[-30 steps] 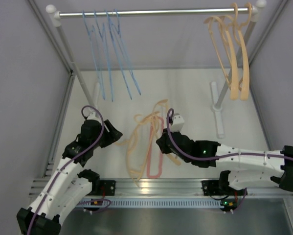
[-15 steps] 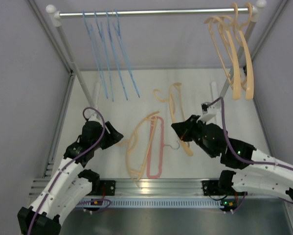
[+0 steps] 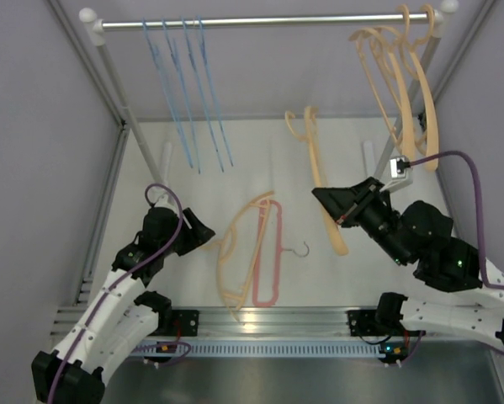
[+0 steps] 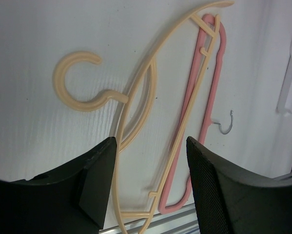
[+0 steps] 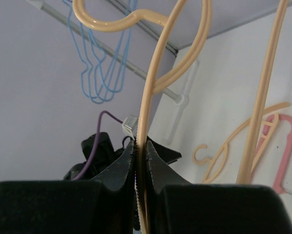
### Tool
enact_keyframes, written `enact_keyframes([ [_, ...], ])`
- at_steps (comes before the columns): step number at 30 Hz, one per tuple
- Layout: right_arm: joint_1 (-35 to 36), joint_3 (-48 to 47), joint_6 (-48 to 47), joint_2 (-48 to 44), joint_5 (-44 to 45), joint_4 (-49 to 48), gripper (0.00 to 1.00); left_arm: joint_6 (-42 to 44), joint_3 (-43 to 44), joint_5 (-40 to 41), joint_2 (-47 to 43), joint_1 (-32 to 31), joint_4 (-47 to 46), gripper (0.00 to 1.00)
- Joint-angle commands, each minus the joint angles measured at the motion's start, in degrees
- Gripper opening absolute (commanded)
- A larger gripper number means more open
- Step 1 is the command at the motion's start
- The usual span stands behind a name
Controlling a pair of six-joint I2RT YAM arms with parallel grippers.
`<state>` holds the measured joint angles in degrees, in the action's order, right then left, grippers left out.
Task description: Organize the hangers
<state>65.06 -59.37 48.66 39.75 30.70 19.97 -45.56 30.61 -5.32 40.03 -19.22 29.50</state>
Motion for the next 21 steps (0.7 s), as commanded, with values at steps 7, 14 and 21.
enact_keyframes([
  [7,-4.5,-18.0,-0.5,10.3,-9.9,-2.7,0.0,-0.7,-0.8,-1.0,-0.2,0.2,-3.5,0.63],
  [14,-15.7,-24.8,4.7,12.0,-18.6,-4.3,0.0,-0.6,-1.3,-1.2,-1.0,0.2,-3.6,0.63],
  [21,-31.0,-29.0,13.8,14.7,-30.9,-6.2,0.0,-0.4,-1.2,-1.3,-1.1,0.3,-3.5,0.63],
])
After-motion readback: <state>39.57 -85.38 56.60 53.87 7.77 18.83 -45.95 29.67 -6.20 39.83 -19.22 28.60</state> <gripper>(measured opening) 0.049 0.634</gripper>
